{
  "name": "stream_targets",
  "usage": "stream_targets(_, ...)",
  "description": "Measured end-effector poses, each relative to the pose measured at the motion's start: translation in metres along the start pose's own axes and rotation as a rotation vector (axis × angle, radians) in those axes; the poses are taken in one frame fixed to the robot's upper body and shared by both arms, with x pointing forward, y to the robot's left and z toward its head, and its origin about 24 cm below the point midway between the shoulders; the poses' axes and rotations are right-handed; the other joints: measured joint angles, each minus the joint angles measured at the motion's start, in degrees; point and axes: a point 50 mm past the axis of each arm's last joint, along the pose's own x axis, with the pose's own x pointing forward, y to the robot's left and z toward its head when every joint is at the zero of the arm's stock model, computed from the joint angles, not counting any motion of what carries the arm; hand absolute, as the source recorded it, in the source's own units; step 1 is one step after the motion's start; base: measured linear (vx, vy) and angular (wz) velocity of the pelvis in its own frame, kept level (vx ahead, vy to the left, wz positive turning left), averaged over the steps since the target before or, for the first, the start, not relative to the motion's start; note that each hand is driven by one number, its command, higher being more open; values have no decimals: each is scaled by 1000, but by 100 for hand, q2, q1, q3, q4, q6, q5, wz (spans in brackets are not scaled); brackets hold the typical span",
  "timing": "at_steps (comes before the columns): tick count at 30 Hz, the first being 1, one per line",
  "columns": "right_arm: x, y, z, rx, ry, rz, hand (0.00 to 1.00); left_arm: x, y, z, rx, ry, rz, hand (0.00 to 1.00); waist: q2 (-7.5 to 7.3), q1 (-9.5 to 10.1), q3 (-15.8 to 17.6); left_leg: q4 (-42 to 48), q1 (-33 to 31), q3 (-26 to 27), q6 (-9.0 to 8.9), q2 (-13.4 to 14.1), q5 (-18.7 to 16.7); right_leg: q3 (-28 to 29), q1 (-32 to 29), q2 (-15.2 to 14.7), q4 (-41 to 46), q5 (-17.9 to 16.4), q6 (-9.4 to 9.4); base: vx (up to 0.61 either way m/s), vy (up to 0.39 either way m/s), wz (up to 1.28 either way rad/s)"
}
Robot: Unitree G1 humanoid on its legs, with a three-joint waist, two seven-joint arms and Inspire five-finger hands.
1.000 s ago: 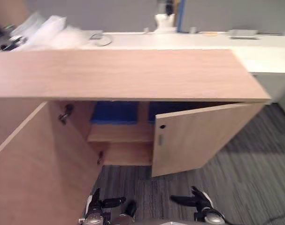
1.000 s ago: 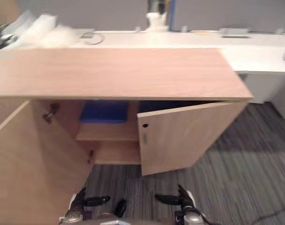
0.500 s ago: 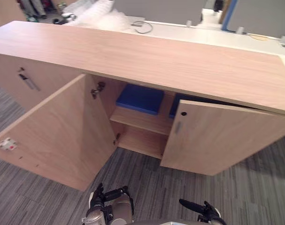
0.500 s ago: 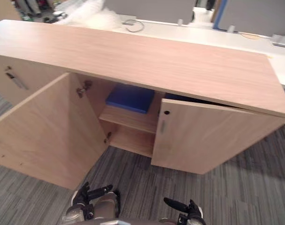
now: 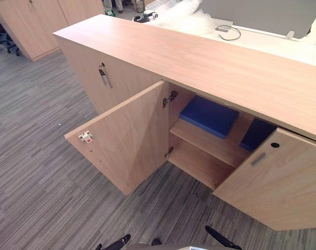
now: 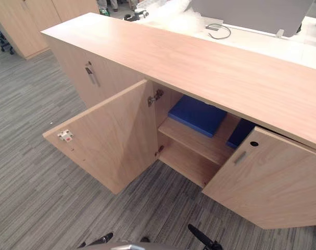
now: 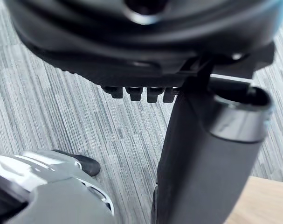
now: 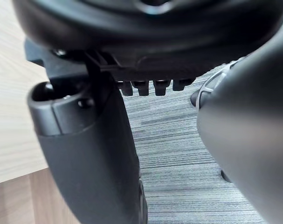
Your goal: Walk over to the cabinet, pick up the folder, carry it to the office cabinet, place the folder inside the office cabinet, then close the office cabinet door
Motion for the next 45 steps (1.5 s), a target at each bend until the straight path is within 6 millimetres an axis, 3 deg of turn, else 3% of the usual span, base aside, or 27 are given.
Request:
stream_targets(6, -1, 0, -5, 9, 18, 2, 100, -1, 2, 4, -71, -27, 6, 100, -80, -6, -89, -743, 334, -109, -69, -73, 381, -58, 55, 38, -101, 81, 54, 16, -25, 6)
stream_targets(9, -1, -3, -6, -15, 19, -4, 100, -5, -3, 22, -61, -123, -22, 100, -105, -24, -98, -777, 400, -123, -70, -92, 390, -103, 134, 36, -158, 91, 70, -14, -36, 1)
stream_targets(13, -1, -3, -5, -26, 14, -4, 100, -8, -5, 71, -38, -306, -18, 100, -83, -73, -86, -780, 463, -89, -70, -81, 390, -87, 202, 54, -213, 91, 69, -19, -32, -6)
stream_targets(14, 0, -3, -4, -33, 11, -2, 100, -9, -1, 93, -14, -373, 8, 100, -67, -109, -86, -783, 481, -56, -70, -73, 390, -62, 224, 70, -256, 91, 69, -20, -43, -13)
stream_targets(20, 0, -11, -2, -62, 6, -15, 100, -20, 4, 178, 129, -604, 93, 100, 13, -131, -40, -788, 499, 105, -73, -24, 396, 38, 239, 144, -423, 94, 59, -23, -41, -16)
stream_targets(24, -1, -20, -7, -65, 21, -34, 100, -30, 2, 216, 197, -705, 121, 100, 51, -161, -14, -815, 569, 172, -75, -14, 395, 60, 324, 183, -534, 97, 39, -6, -37, -9)
stream_targets(26, -1, -25, -8, -67, 26, -41, 100, -36, -9, 234, 255, -757, 98, 100, 85, -169, 14, -814, 563, 197, -75, -6, 395, 72, 315, 194, -555, 85, 17, -2, -24, -6)
stream_targets(31, -1, -25, -8, -68, 28, -31, 100, -43, -34, 251, 311, -808, 49, 100, 90, -227, 14, -789, 570, 215, -83, 31, 401, 114, 315, 240, -566, 97, -22, 5, -8, -2)
stream_targets(40, -1, -23, -7, -96, 23, -18, 100, -45, -35, 258, 464, -822, 54, 100, 71, -144, 5, -785, 567, 197, -155, 200, 430, 219, 295, 377, -566, 245, -185, -1, -3, 0)
stream_targets(42, -1, -23, -6, -116, 20, -13, 100, -46, -37, 258, 543, -824, 50, 100, 72, -113, 5, -785, 555, 183, -170, 199, 440, 219, 289, 376, -566, 249, -179, -14, -19, 5)
stream_targets(45, -1, -22, -7, -151, 20, -3, 100, -47, -42, 258, 828, -831, 47, 100, 74, -46, 4, -784, 520, 86, -224, 196, 490, 210, 279, 369, -533, 261, -159, -30, -18, 18)
